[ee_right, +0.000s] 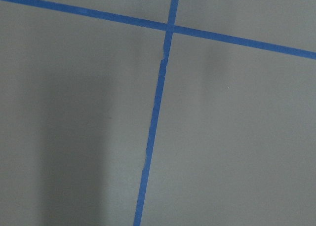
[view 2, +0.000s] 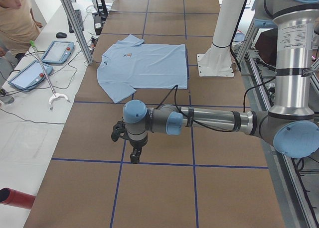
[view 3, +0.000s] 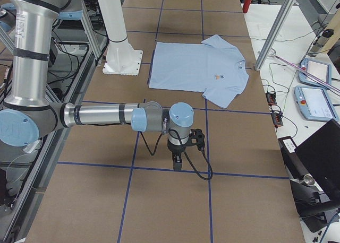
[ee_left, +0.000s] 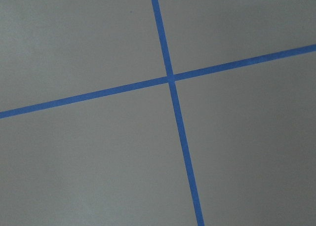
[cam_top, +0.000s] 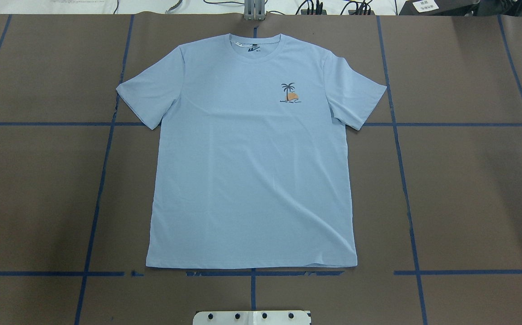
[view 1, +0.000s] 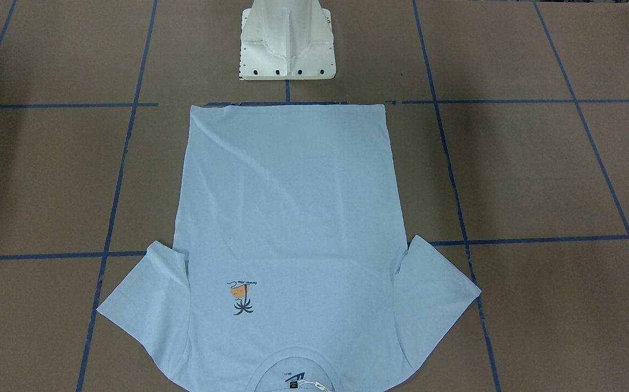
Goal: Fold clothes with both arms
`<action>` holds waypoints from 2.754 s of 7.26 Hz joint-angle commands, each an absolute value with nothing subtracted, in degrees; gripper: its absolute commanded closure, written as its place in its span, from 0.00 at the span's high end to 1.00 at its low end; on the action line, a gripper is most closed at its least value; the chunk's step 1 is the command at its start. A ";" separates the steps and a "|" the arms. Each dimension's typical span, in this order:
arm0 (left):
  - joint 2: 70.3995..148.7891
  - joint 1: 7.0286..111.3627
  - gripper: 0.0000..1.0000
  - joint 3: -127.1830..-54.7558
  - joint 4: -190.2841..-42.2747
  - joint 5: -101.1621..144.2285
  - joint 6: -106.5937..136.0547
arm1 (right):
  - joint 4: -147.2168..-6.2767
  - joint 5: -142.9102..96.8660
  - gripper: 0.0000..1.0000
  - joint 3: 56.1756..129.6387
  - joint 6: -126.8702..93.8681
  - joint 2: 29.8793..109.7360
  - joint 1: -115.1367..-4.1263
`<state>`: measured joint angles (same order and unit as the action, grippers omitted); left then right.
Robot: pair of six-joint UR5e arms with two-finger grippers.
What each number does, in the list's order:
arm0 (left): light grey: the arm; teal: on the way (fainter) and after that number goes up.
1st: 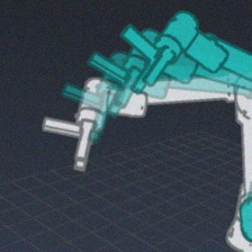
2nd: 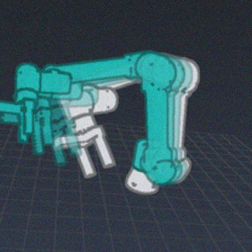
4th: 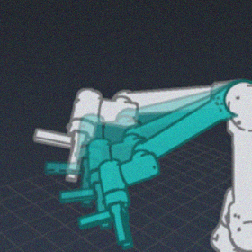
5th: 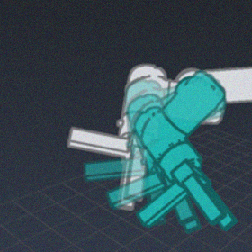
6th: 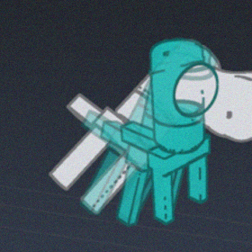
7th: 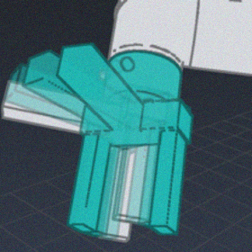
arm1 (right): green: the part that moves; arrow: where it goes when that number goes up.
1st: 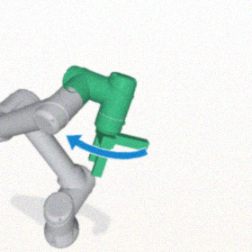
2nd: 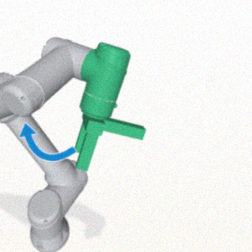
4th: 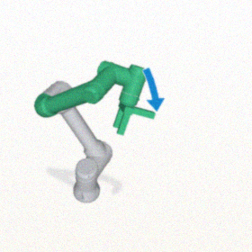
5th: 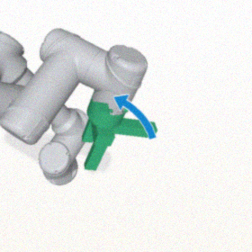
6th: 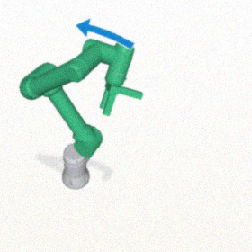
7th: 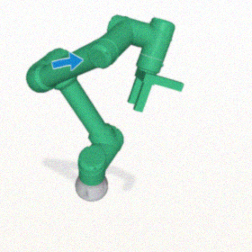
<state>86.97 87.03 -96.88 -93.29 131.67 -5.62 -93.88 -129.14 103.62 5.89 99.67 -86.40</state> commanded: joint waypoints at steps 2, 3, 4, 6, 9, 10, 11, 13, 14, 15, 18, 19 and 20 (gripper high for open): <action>87.54 86.57 1.00 -97.03 -95.18 131.39 -5.63 | -93.87 -129.11 1.00 103.62 5.89 99.67 -86.40; 87.63 86.57 1.00 -97.03 -95.62 131.40 -5.63 | -93.78 -129.11 1.00 103.71 5.98 99.67 -86.40; 87.71 86.57 1.00 -97.12 -98.15 131.40 -5.63 | -93.61 -129.11 1.00 104.06 5.98 99.58 -86.31; 88.06 86.57 1.00 -98.69 -101.32 130.96 -5.54 | -93.69 -129.20 1.00 104.15 5.98 97.92 -86.31; 91.75 86.57 1.00 -100.28 -102.56 130.96 -5.27 | -93.69 -129.20 1.00 103.71 5.98 90.74 -86.05; 91.93 86.57 1.00 -100.28 -108.05 130.96 -5.19 | -93.69 -129.03 1.00 103.62 5.89 86.70 -84.04; 91.76 86.57 1.00 -99.33 -116.37 130.96 -5.01 | -93.69 -128.59 1.00 102.32 5.80 81.44 -82.81; 93.07 86.57 1.00 -97.31 -128.63 127.29 1.69 | -85.67 -128.49 1.00 96.81 4.76 77.35 -82.88; 93.34 86.57 1.00 -97.73 -129.11 127.35 9.15 | -77.95 -129.02 1.00 91.63 0.40 76.47 -82.71; 93.34 86.57 1.00 -97.73 -130.85 127.35 10.71 | -68.91 -128.76 1.00 86.71 -5.56 74.46 -79.49; 93.25 86.57 1.00 -97.74 -131.04 127.44 10.72 | -51.21 -123.17 0.99 74.99 -37.69 65.67 -68.42; 93.34 86.57 1.00 -97.65 -131.04 127.44 10.72 | -48.11 -117.48 0.88 74.97 -46.23 65.05 -64.03; 93.25 86.57 1.00 -97.56 -131.39 127.44 10.72 | -45.55 -112.20 0.74 74.62 -53.71 64.78 -59.72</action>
